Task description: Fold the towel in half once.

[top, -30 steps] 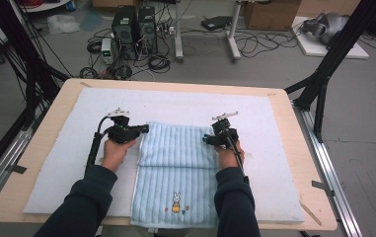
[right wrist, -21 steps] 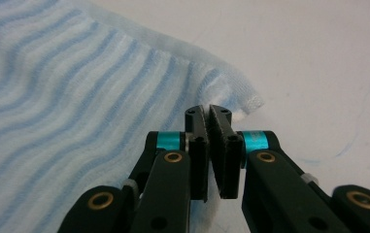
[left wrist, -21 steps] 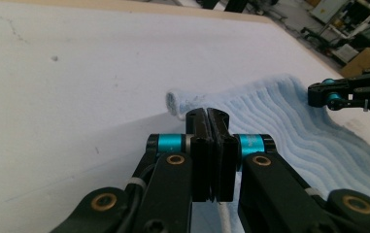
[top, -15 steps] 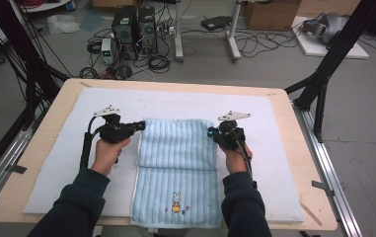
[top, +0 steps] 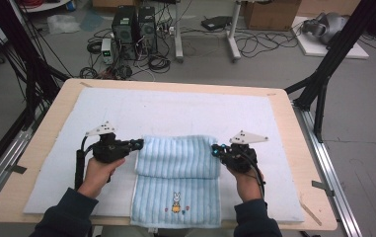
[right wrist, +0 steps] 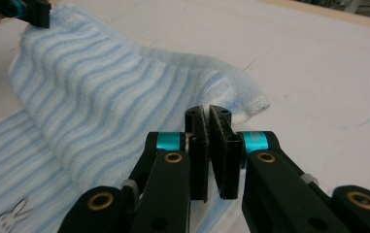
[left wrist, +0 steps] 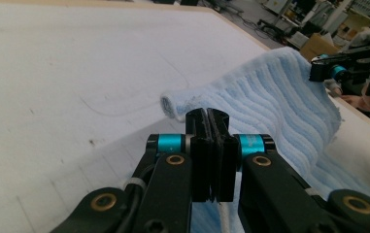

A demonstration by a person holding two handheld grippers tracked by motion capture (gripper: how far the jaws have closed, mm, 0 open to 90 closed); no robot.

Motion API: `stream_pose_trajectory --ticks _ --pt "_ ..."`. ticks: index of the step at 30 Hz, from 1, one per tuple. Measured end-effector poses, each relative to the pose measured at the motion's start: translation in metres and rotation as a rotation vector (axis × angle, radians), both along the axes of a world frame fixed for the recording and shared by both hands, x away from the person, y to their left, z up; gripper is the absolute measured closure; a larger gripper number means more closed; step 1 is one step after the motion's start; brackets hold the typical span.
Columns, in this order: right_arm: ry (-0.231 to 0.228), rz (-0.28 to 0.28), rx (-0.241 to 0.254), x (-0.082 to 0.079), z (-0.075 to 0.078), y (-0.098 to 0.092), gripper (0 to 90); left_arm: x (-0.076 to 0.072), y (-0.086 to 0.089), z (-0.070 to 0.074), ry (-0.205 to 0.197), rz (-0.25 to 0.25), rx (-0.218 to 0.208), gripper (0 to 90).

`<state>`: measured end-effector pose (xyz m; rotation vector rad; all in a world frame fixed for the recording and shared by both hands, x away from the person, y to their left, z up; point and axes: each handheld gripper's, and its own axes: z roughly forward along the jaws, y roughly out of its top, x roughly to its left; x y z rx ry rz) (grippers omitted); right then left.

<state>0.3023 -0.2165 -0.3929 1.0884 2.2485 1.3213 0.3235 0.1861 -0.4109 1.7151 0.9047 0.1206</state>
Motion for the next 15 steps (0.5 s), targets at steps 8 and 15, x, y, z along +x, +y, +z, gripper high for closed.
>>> stream_pose_trajectory --ticks 8,15 --pt "0.054 0.039 -0.025 -0.031 -0.014 -0.002 86.2 -0.022 -0.004 -0.017 0.022 -0.053 0.058 87.7" --pt "0.112 0.044 -0.054 -0.047 -0.034 -0.006 86.2 -0.033 -0.004 -0.032 0.058 -0.084 0.114 87.6"
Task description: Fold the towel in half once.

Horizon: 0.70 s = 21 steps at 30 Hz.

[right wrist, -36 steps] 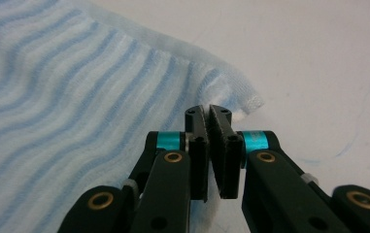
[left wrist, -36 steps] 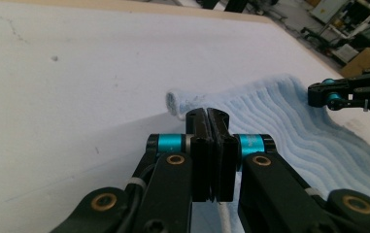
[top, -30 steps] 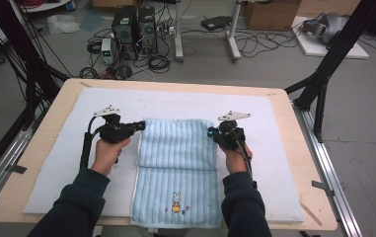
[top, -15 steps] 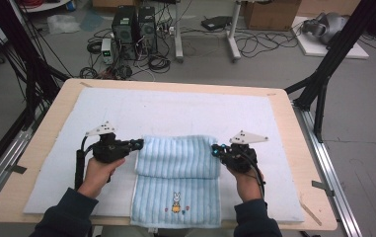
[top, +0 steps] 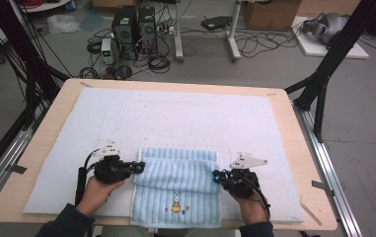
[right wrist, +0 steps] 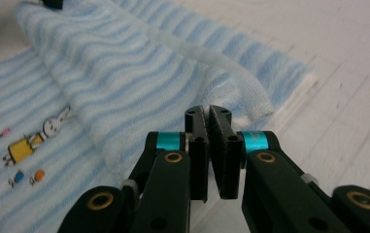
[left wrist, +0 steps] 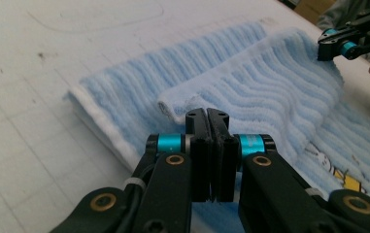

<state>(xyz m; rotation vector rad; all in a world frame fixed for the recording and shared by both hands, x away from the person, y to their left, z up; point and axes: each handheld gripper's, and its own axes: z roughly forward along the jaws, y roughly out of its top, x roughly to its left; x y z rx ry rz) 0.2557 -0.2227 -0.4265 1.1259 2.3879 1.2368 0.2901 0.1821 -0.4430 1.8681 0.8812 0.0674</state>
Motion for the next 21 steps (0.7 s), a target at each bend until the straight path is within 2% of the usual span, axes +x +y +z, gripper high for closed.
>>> stream_pose_trajectory --ticks 2,4,5,7,10,12,13,15,17,21 --pt "0.027 0.005 0.006 -0.003 -0.004 -0.001 86.0 -0.002 0.001 -0.002 0.007 -0.003 0.014 87.5" --pt "0.030 0.009 -0.019 -0.005 -0.005 0.000 81.3 -0.001 0.002 -0.002 0.026 -0.012 0.022 84.9" --pt "0.018 -0.009 -0.023 -0.005 -0.004 0.000 75.1 0.000 0.002 -0.001 0.023 0.002 0.023 77.3" --pt "-0.005 -0.047 0.010 -0.002 0.001 -0.003 69.0 0.006 0.006 0.004 0.008 0.044 0.007 61.5" --pt "-0.058 -0.118 0.051 0.006 0.008 -0.011 64.8 0.018 0.012 0.010 0.001 0.093 -0.027 52.7" --pt "-0.084 -0.152 0.042 0.015 0.010 -0.013 65.6 0.030 0.013 0.011 0.016 0.116 -0.044 52.1" --pt "-0.079 -0.165 0.030 0.020 0.010 -0.012 65.7 0.035 0.013 0.011 0.017 0.127 -0.045 52.2" --pt "-0.061 -0.169 0.019 0.032 0.007 -0.009 65.7 0.042 0.011 0.009 0.024 0.141 -0.037 53.5" --pt "-0.042 -0.178 -0.015 0.041 0.001 -0.004 65.6 0.047 0.009 0.005 0.034 0.151 -0.022 55.5" --pt "0.013 -0.174 -0.065 0.052 -0.009 0.004 67.3 0.049 0.002 -0.002 0.056 0.128 0.025 63.9"
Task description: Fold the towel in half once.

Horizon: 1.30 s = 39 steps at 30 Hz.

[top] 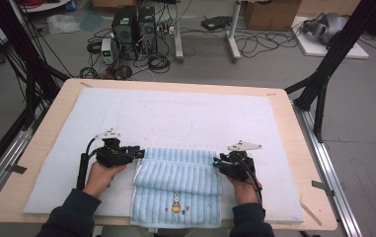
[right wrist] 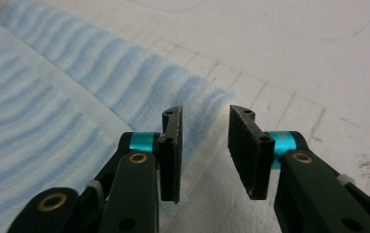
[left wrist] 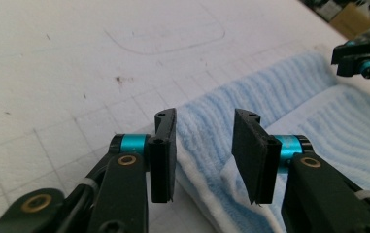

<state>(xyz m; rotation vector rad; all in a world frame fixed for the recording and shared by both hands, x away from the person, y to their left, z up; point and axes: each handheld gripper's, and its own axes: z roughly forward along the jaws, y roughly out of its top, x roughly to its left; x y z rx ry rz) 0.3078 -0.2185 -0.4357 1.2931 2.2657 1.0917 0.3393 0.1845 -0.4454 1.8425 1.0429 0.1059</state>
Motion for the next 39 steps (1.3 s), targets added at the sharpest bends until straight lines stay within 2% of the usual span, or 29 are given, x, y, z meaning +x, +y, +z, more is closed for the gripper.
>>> stream_pose_trajectory --ticks 2,3,4,5,8,11,13,16,17,18,19,21,25,28,30,31,32,33,36,39 --pt "0.024 0.004 -0.008 0.003 -0.005 0.001 72.8 0.000 -0.003 -0.002 0.003 -0.011 0.017 70.3" --pt "0.036 0.015 -0.001 0.003 -0.007 0.002 80.2 0.000 -0.004 -0.002 -0.008 -0.020 0.033 79.7" --pt "0.030 0.026 0.003 0.002 -0.007 0.002 86.2 -0.001 -0.005 -0.002 -0.018 -0.027 0.042 86.5" --pt "0.017 0.027 -0.010 0.000 -0.006 0.003 87.5 -0.001 -0.005 -0.002 -0.026 -0.030 0.043 89.2" --pt "-0.002 0.029 -0.012 0.000 -0.004 0.003 88.0 0.000 -0.004 0.000 -0.042 -0.023 0.012 89.6" --pt "-0.014 0.026 -0.010 0.001 -0.004 0.003 88.1 0.002 0.000 0.001 -0.035 0.013 -0.030 89.7" --pt "-0.025 0.019 0.004 0.001 -0.002 0.002 88.1 0.003 0.002 0.001 -0.037 0.032 -0.038 89.8" --pt "-0.024 0.018 0.008 0.002 -0.002 0.003 88.0 0.002 0.001 0.001 -0.034 0.033 -0.021 89.5" --pt "-0.024 0.020 -0.002 0.002 -0.002 0.003 88.0 0.001 0.000 0.001 -0.035 0.039 -0.006 85.1" --pt "-0.024 0.024 -0.007 0.002 -0.002 0.004 88.0 0.001 0.000 0.001 -0.029 0.051 0.003 71.9" --pt "-0.024 0.028 -0.010 0.001 -0.003 0.004 88.0 0.001 0.000 0.001 -0.025 0.050 0.002 67.3" --pt "-0.025 0.028 -0.010 0.002 -0.003 0.004 88.0 0.000 -0.001 0.000 -0.035 0.063 0.038 60.8" --pt "-0.024 0.030 -0.002 0.001 -0.002 0.003 88.0 -0.003 -0.003 -0.001 -0.035 0.086 0.090 58.6" --pt "-0.023 0.029 0.003 0.001 -0.002 0.002 87.9 -0.006 -0.004 -0.003 -0.022 0.071 0.087 58.8" --pt "-0.018 0.028 0.003 0.002 -0.003 0.003 87.9 -0.006 -0.006 -0.006 -0.004 0.050 0.098 64.1" --pt "-0.016 0.030 0.002 0.002 -0.003 0.003 87.9 -0.006 -0.007 -0.006 -0.010 0.046 0.100 66.9" --pt "-0.019 0.030 0.001 0.002 -0.003 0.003 87.9 -0.007 -0.008 -0.006 -0.023 0.023 0.109 77.8" --pt "-0.022 0.030 0.003 0.001 -0.003 0.003 87.9 -0.008 -0.008 -0.005 -0.038 0.026 0.117 86.0" --pt "-0.021 0.027 0.007 0.001 -0.002 0.002 87.9 -0.009 -0.009 -0.002 -0.070 0.031 0.102 87.4" --pt "-0.035 0.022 0.008 0.001 -0.001 0.002 87.9 -0.007 -0.005 0.001 -0.072 0.038 0.057 87.3"
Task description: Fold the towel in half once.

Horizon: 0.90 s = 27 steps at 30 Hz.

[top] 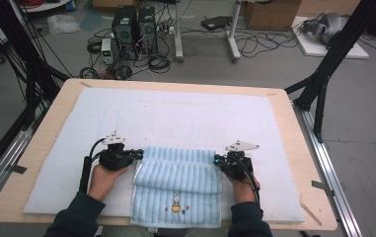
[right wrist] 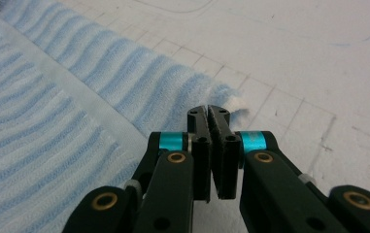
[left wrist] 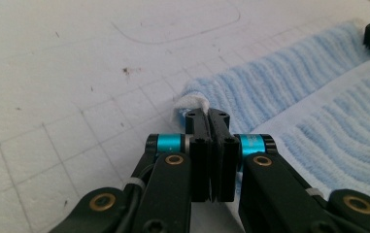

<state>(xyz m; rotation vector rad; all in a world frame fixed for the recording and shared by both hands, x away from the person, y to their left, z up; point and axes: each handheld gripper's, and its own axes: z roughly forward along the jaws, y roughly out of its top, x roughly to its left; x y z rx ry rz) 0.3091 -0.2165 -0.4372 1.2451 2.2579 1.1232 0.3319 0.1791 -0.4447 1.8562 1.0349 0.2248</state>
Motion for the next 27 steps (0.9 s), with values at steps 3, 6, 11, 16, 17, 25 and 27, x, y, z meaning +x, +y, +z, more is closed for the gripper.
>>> stream_pose_trajectory --ticks 3,6,11,16,17,25,27 --pt "-0.022 -0.007 -0.001 0.000 0.001 0.000 87.9 0.002 0.002 0.002 0.000 0.016 -0.040 86.8" --pt "-0.028 -0.012 0.003 0.000 0.003 0.000 87.9 0.002 0.002 0.001 -0.002 0.019 -0.036 86.9" --pt "-0.030 -0.019 -0.001 -0.001 0.003 0.000 87.9 0.001 0.002 0.002 -0.021 0.007 -0.022 86.9" --pt "-0.046 -0.024 -0.012 -0.001 0.004 0.001 88.0 0.000 0.005 0.007 -0.036 -0.031 -0.053 87.5" --pt "-0.048 -0.024 -0.004 -0.001 0.004 0.000 88.0 0.000 0.006 0.008 -0.033 -0.031 -0.067 87.5" --pt "-0.058 -0.053 0.010 0.008 0.005 0.002 88.0 0.015 0.007 0.009 0.029 0.059 -0.143 85.4" --pt "-0.052 -0.069 0.014 0.012 0.003 0.001 87.9 0.019 0.011 0.004 0.047 0.084 -0.125 85.4"
